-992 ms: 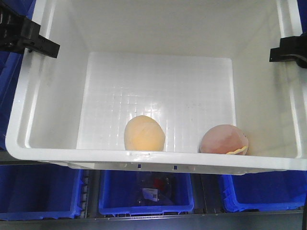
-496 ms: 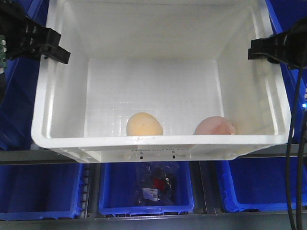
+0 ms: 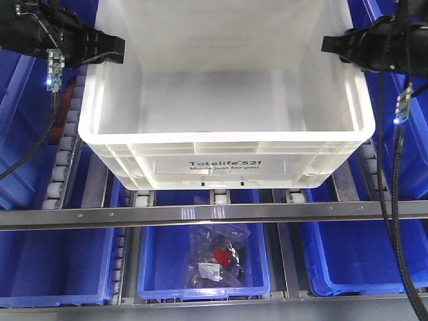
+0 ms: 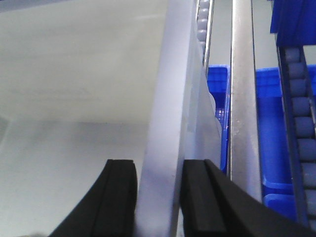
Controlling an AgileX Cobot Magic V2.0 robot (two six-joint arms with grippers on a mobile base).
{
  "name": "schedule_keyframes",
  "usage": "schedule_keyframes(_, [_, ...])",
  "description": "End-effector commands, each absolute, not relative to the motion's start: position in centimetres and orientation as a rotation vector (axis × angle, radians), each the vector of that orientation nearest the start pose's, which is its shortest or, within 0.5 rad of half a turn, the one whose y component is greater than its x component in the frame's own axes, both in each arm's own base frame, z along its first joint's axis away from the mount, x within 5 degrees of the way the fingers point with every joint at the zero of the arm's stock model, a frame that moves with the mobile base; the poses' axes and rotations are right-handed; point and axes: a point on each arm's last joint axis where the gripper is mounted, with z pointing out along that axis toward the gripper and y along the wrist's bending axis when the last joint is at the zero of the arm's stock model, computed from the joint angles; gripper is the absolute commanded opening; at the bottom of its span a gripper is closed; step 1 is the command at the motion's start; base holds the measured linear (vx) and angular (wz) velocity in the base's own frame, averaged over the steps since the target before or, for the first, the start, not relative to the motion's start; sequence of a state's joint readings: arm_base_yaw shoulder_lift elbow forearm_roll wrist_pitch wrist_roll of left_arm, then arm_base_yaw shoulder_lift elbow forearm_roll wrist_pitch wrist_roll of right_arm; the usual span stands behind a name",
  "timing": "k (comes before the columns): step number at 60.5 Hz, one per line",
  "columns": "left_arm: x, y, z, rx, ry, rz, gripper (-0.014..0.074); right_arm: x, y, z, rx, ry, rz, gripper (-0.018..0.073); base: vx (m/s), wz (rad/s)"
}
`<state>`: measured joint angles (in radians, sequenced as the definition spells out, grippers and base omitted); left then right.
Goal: Place moving items into box and shelve
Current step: 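Lower the crate with both grippers onto the roller shelf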
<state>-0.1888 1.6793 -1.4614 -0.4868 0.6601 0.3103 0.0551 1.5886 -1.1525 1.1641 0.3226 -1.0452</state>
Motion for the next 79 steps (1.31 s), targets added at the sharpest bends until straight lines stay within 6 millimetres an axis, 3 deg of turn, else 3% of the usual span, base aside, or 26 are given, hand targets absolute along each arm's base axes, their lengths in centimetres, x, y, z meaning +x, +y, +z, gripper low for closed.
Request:
schedule_keyframes(1, [37.2, -11.1, 36.8, 0.215, 2.089, -0.568, -0.0004, 35.6, 6.5, 32.8, -0.229, 1.949, 0.532, -0.0001, 0.0, 0.0])
schedule_keyframes(11, [37.8, -11.0, 36.7, 0.179, 2.055, -0.554, 0.0029, 35.8, 6.2, 32.8, -0.242, 1.936, 0.469, 0.0043, 0.0, 0.0])
schedule_keyframes(19, [37.8, -10.9, 36.7, 0.206, 2.049, -0.523, 0.0122, 36.0, 5.8, 32.8, -0.234, 1.921, 0.398, 0.0141, 0.0, 0.0])
schedule_keyframes(34, [38.1, -10.6, 36.9, 0.217, 2.018, -0.47, 0.0494, 36.5, 4.6, 33.0, -0.191, 1.886, 0.233, 0.0491, 0.0, 0.0])
schedule_keyframes(43, [37.9, -10.7, 36.9, 0.226, 2.023, -0.472, 0.0629, 36.3, 4.5, 33.5, -0.192, 1.874, 0.226, 0.0613, 0.0, 0.0])
schedule_keyframes(51, [38.0, -10.3, 36.8, 0.265, 2.029, -0.412, 0.0641, 35.9, 4.4, 34.3, -0.187, 1.85, 0.217, 0.062, 0.0, 0.0])
schedule_keyframes(79, [38.0, -10.1, 36.5, 0.287, 2.051, -0.394, 0.0531, 35.8, 4.4, 34.4, -0.185, 1.846, 0.215, 0.051, 0.0, 0.0])
